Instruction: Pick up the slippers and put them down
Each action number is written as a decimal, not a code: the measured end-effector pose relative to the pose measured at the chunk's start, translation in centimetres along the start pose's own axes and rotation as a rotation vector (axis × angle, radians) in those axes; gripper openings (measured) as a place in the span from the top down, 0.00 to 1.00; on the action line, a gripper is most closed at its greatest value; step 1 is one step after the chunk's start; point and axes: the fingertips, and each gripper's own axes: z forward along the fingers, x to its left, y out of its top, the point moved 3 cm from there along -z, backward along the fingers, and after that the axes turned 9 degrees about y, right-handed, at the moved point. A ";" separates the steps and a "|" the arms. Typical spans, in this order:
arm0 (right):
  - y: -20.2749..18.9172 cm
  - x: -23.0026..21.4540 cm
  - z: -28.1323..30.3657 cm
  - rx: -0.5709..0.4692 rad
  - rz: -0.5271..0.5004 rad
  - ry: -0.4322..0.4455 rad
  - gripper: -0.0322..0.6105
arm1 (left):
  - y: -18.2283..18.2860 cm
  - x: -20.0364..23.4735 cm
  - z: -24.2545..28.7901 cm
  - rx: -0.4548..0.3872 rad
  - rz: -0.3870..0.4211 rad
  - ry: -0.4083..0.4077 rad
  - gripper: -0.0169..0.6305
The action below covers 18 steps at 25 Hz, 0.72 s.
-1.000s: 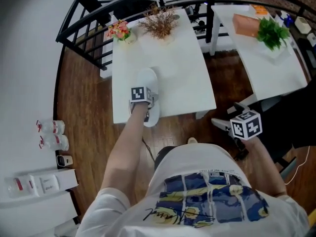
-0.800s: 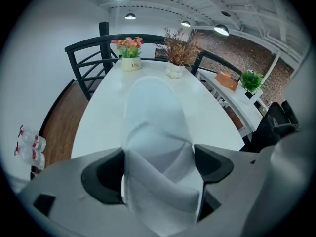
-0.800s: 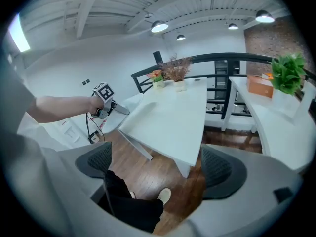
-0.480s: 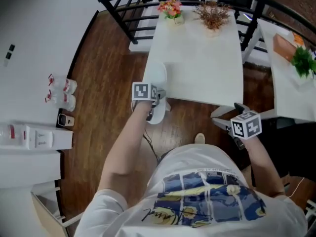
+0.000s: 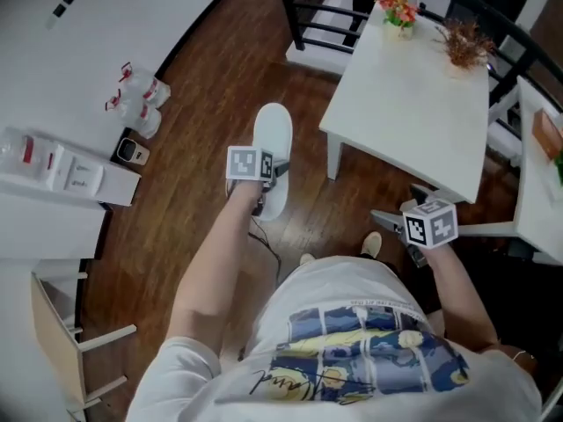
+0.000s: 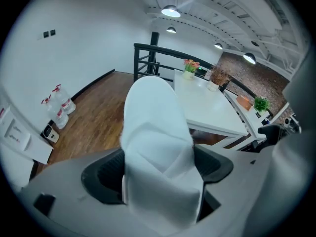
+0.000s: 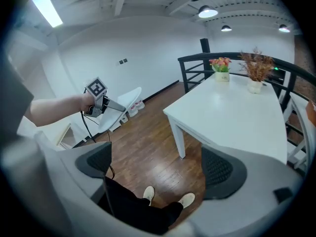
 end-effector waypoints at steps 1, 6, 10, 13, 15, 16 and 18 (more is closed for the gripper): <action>0.1 1.6 1.2 0.007 -0.006 0.011 0.04 | -1.0 2.1 -0.5 0.000 -0.016 0.008 0.32; 0.3 7.3 7.0 0.048 -0.033 0.032 0.04 | -6.4 11.0 -1.9 0.015 -0.104 0.054 0.32; 0.5 10.8 12.7 0.100 -0.043 0.046 0.04 | -9.5 17.0 -1.3 0.032 -0.159 0.085 0.32; 1.6 12.9 17.4 0.155 -0.074 0.082 0.04 | -10.7 20.5 0.5 0.043 -0.224 0.103 0.32; 2.4 13.4 20.4 0.193 -0.104 0.113 0.04 | -11.3 22.1 2.2 0.055 -0.278 0.113 0.32; 3.0 13.3 21.9 0.210 -0.119 0.128 0.04 | -11.4 22.8 3.2 0.062 -0.305 0.117 0.32; 4.1 12.9 25.1 0.237 -0.146 0.160 0.04 | -11.9 24.2 5.3 0.086 -0.353 0.126 0.32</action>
